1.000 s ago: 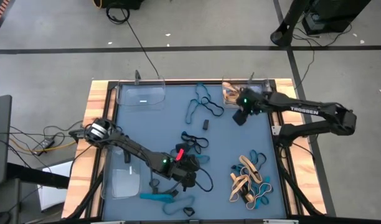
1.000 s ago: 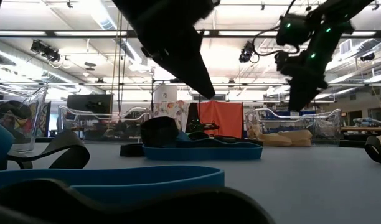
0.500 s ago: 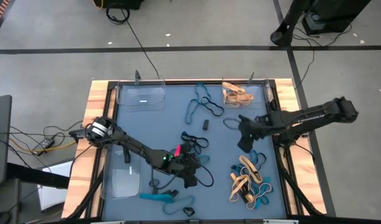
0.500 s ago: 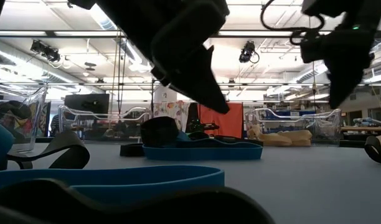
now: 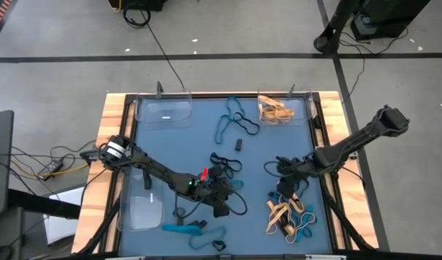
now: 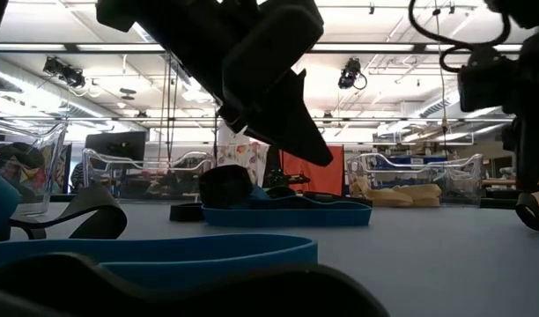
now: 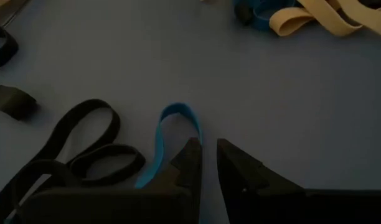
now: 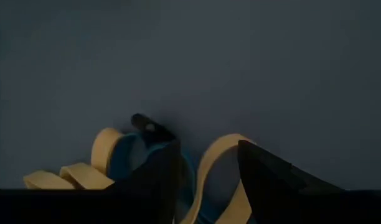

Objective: Sort rubber bands into baskets
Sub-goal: Put the yellow rubber band into the top right transparent bin

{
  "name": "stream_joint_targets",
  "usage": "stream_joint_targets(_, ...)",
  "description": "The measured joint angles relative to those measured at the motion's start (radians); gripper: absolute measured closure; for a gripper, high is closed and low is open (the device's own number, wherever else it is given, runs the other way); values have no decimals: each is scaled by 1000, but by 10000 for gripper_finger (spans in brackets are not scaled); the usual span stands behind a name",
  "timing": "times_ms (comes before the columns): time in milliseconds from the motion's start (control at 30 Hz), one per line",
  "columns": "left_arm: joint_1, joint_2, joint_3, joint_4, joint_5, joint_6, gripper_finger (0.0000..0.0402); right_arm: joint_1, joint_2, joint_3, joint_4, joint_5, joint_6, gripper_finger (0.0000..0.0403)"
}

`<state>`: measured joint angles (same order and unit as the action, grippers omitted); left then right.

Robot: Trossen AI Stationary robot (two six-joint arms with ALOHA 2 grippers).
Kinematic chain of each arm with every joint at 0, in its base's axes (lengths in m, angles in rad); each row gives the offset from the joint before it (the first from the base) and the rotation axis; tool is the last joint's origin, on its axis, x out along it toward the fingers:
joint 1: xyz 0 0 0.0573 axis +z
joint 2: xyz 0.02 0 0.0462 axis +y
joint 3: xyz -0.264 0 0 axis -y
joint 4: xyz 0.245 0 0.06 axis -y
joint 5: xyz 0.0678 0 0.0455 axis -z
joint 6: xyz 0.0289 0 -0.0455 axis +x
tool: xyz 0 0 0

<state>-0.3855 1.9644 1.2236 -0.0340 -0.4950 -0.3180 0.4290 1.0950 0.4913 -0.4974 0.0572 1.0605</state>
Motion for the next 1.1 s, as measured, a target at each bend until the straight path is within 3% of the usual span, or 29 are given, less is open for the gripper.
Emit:
stream_joint_targets(333,0,0,0,29,0,23,349,46,0,-63,40,13,49,253)
stream_joint_targets(600,9,0,0,35,0,27,349,62,0,-62,69,-14,5,390)
stream_joint_targets(833,8,0,0,30,0,27,349,55,0,-46,157,22,-66,396)
stream_joint_targets(1100,6,0,0,15,0,14,349,-5,-3,122,123,113,-308,400)
